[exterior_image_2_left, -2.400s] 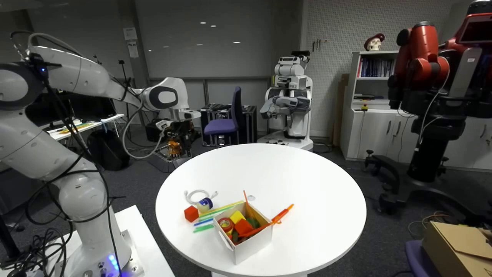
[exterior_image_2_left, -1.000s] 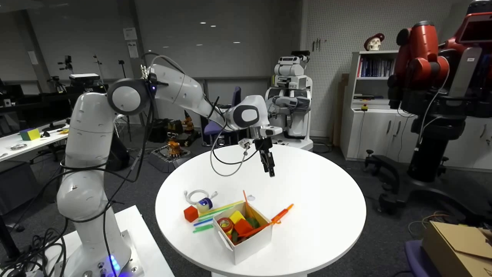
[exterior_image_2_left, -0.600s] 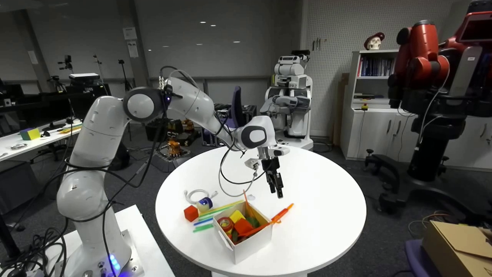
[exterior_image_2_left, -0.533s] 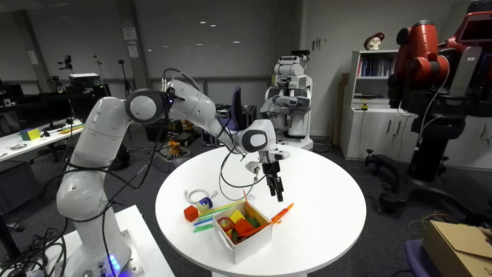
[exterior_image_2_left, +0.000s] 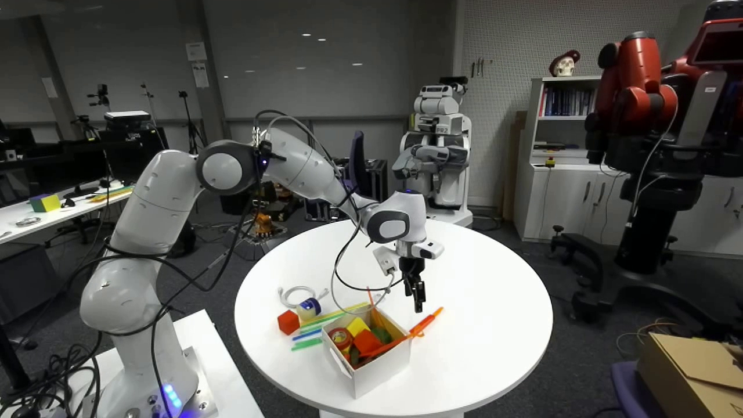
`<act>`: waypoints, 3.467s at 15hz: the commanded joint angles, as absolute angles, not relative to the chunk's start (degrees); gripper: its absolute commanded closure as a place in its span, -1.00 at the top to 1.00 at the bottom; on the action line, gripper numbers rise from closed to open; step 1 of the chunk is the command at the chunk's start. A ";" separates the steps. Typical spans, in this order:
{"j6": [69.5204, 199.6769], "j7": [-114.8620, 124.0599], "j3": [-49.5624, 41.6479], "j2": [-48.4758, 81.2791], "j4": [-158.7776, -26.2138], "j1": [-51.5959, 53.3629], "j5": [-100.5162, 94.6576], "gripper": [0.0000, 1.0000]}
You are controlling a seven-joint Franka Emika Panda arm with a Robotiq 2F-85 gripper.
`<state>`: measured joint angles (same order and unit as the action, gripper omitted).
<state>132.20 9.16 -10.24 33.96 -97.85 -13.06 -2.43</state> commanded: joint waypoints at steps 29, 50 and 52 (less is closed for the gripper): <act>124.58 -3.24 -7.82 53.21 -75.70 -14.81 -3.91 1.00; 120.62 -7.48 -7.19 55.30 -73.55 -14.86 -4.16 -0.95; 120.85 -7.61 -7.01 54.26 -74.06 -14.85 -3.97 -0.88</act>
<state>123.34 -5.32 -8.25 55.97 -74.52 -13.74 -5.01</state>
